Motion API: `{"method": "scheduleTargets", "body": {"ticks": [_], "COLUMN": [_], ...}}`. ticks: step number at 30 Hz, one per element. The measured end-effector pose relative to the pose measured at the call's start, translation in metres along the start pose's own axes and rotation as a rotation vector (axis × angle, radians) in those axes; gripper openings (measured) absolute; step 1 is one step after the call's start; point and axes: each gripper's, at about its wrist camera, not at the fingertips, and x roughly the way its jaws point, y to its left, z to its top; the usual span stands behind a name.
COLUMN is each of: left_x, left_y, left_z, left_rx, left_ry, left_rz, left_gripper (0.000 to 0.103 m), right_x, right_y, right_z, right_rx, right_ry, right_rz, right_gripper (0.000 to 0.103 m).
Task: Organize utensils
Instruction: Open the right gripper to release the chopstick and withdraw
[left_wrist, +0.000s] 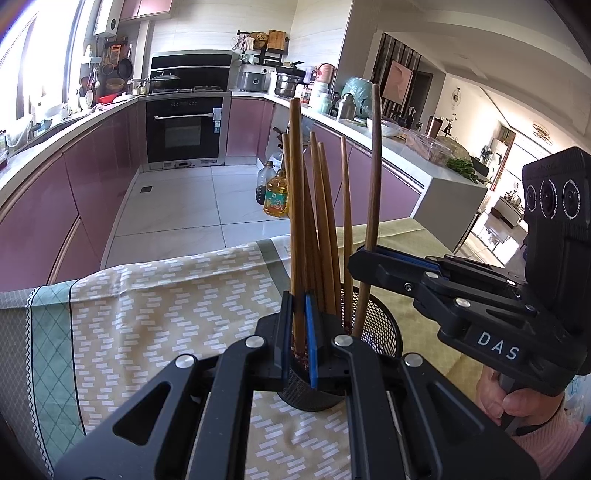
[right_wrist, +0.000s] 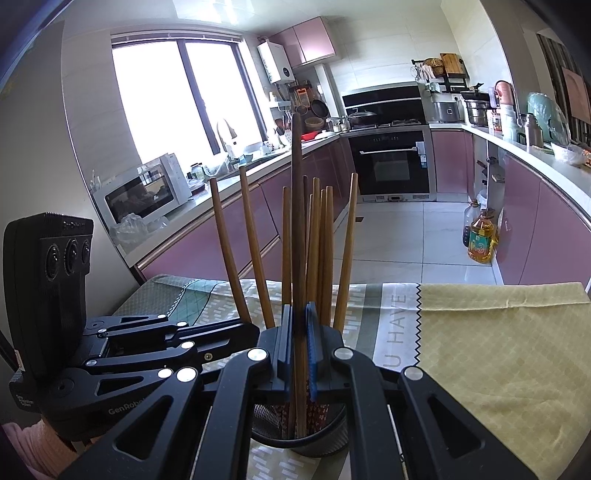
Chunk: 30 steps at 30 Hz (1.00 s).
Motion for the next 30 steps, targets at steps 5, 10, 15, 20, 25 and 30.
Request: {"method": "scheduleTargets", "body": {"ticks": [5, 10, 15, 20, 25, 30], "left_x": [0.002, 0.005, 0.001, -0.006, -0.018, -0.037], "left_y": [0.0, 0.003, 0.004, 0.005, 0.009, 0.012], "left_z": [0.0, -0.002, -0.007, -0.014, -0.023, -0.034], "left_rx": [-0.007, -0.018, -0.019, -0.021, -0.042, -0.055], "left_ry": [0.0, 0.006, -0.008, -0.03, -0.059, -0.117], "left_rz": [0.004, 0.011, 0.006, 0.023, 0.055, 0.117], "left_gripper": [0.008, 0.01, 0.021, 0.032, 0.053, 0.077], "right_x": [0.0, -0.001, -0.006, -0.013, -0.025, -0.037], "right_y": [-0.001, -0.001, 0.002, 0.007, 0.013, 0.018], "right_z": [0.001, 0.001, -0.002, -0.006, -0.01, -0.017], "right_rx": [0.006, 0.009, 0.005, -0.009, -0.033, -0.058], "right_ry": [0.002, -0.004, -0.003, -0.012, -0.046, -0.079], "right_rz": [0.0, -0.003, -0.007, -0.013, -0.036, -0.067], "right_gripper": [0.006, 0.008, 0.009, 0.023, 0.044, 0.068]}}
